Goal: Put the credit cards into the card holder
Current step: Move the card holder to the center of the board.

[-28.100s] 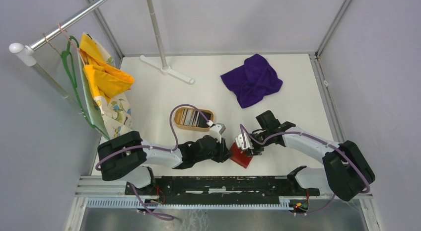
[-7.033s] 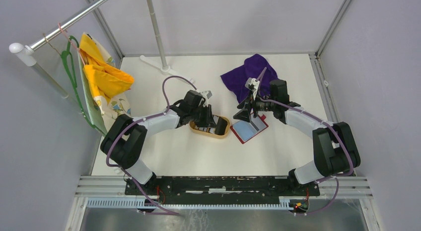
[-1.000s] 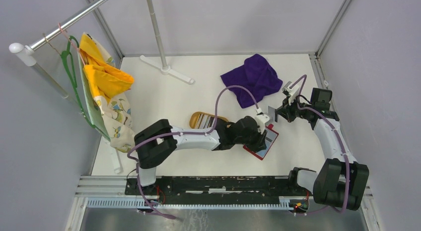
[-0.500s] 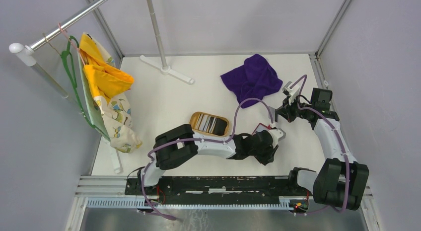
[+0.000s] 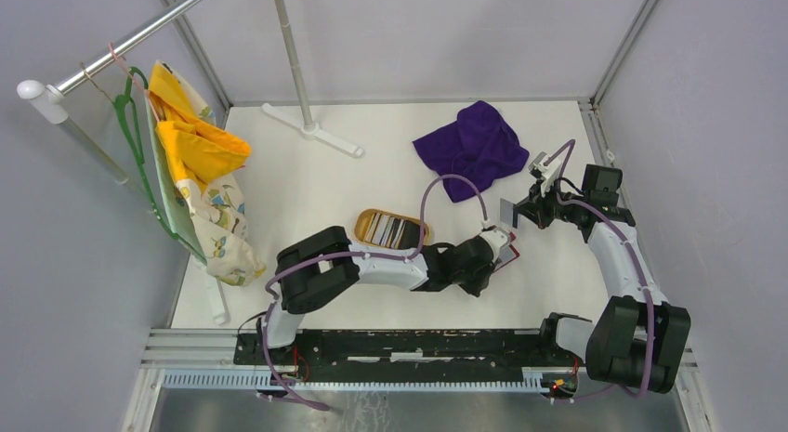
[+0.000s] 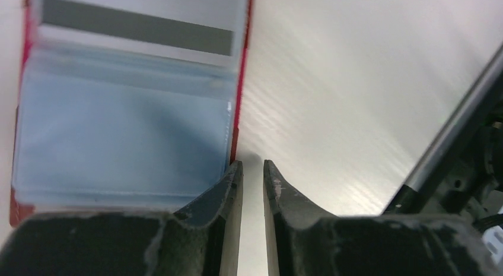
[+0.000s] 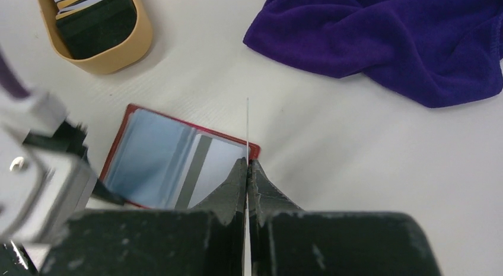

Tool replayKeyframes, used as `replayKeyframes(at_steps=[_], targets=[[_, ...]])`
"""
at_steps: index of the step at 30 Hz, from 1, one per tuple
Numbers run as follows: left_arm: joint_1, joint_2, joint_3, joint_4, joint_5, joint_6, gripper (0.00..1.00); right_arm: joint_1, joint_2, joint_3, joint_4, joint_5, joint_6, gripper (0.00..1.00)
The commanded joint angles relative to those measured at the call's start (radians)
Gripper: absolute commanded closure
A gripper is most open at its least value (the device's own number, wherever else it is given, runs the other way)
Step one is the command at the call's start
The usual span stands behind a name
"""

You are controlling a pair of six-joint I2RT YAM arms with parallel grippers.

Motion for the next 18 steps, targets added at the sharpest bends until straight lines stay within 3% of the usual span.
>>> replayKeyframes(at_steps=[1, 12, 18], targets=[[0.075, -0.068, -0.068, -0.046, -0.068, -0.055, 0.74, -0.003, -0.012, 0.012, 0.016, -0.072, -0.017, 1.0], [0.135, -0.3, -0.264, 0.085, -0.044, 0.058, 0.7, 0.03, 0.034, -0.005, -0.023, -0.248, -0.034, 1.0], [0.15, -0.359, -0.34, 0.164, -0.055, 0.023, 0.6, 0.052, 0.086, -0.074, 0.141, -0.313, 0.169, 1.0]])
